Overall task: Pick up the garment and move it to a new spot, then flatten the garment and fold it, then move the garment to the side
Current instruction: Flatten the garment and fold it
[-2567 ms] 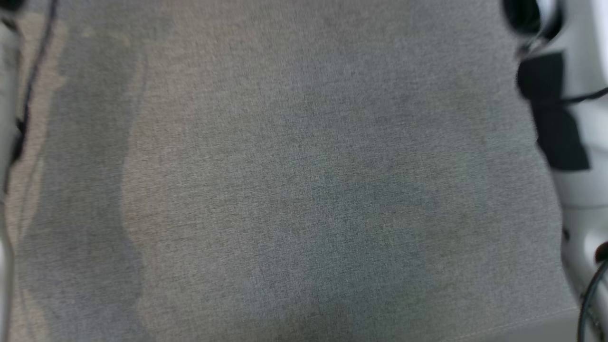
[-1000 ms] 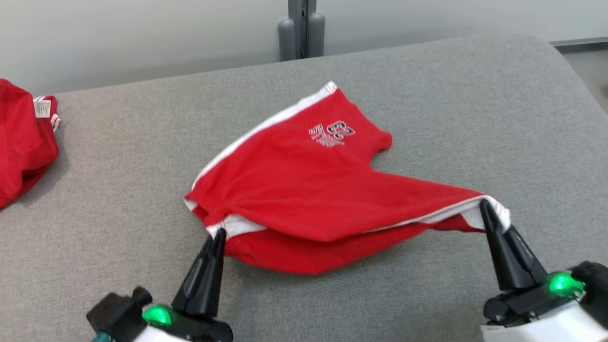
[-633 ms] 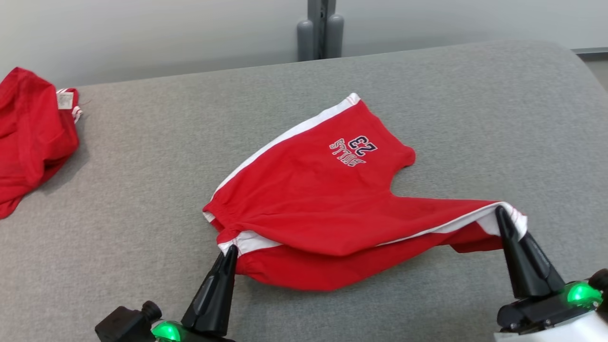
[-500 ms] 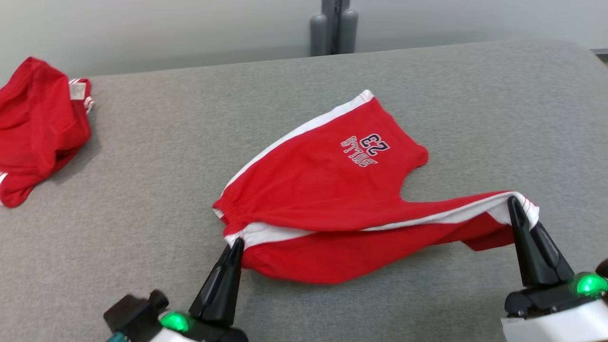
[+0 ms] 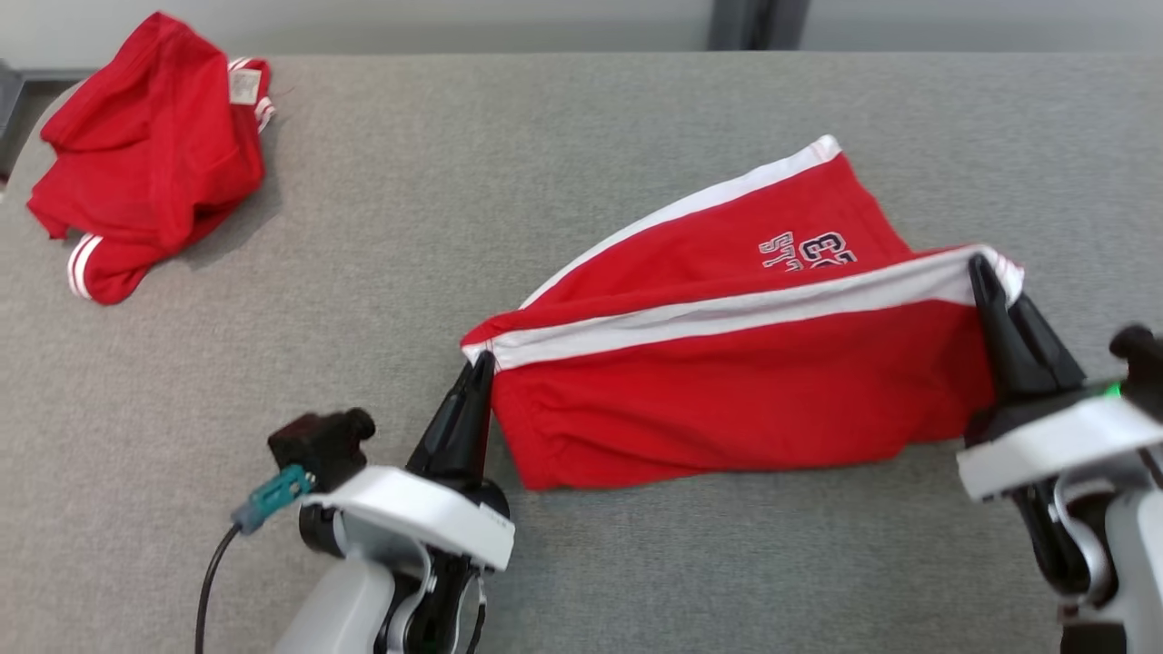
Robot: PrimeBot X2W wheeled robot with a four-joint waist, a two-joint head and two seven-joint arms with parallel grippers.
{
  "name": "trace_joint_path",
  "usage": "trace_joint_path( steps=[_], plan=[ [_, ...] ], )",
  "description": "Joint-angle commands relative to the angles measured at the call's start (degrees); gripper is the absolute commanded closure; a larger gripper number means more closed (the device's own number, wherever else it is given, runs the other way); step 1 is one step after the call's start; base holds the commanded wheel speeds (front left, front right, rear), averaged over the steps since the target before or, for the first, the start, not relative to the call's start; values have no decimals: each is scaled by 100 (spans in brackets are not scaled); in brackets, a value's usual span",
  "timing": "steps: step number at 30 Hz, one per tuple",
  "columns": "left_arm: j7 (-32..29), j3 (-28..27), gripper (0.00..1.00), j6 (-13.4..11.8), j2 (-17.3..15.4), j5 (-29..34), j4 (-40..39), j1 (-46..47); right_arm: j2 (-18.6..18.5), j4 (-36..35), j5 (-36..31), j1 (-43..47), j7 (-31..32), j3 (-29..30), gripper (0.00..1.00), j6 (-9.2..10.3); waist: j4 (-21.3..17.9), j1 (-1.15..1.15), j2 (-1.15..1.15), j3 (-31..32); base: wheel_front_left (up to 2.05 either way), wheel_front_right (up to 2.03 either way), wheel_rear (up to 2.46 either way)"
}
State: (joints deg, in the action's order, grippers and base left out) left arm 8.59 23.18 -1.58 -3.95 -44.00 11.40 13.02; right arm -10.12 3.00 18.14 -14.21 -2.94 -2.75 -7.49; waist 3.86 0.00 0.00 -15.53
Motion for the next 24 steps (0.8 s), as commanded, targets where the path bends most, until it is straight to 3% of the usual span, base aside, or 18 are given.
trace_joint_path(
  steps=[1,13,24],
  plan=[
    [5,-7,100,-8,0,-43,69,136,-68,74,51,-127,34,-18,100,-1,121,0,0,-110,0,0,0],
    [61,423,100,-103,89,-399,1633,1556,-827,2118,495,-2347,351,-1132,100,-1,413,0,0,-578,0,0,0],
    [299,1147,100,-272,94,-897,2225,2285,-881,3883,980,-3590,88,-2069,100,-1,518,0,0,-749,0,0,0]
  ],
)
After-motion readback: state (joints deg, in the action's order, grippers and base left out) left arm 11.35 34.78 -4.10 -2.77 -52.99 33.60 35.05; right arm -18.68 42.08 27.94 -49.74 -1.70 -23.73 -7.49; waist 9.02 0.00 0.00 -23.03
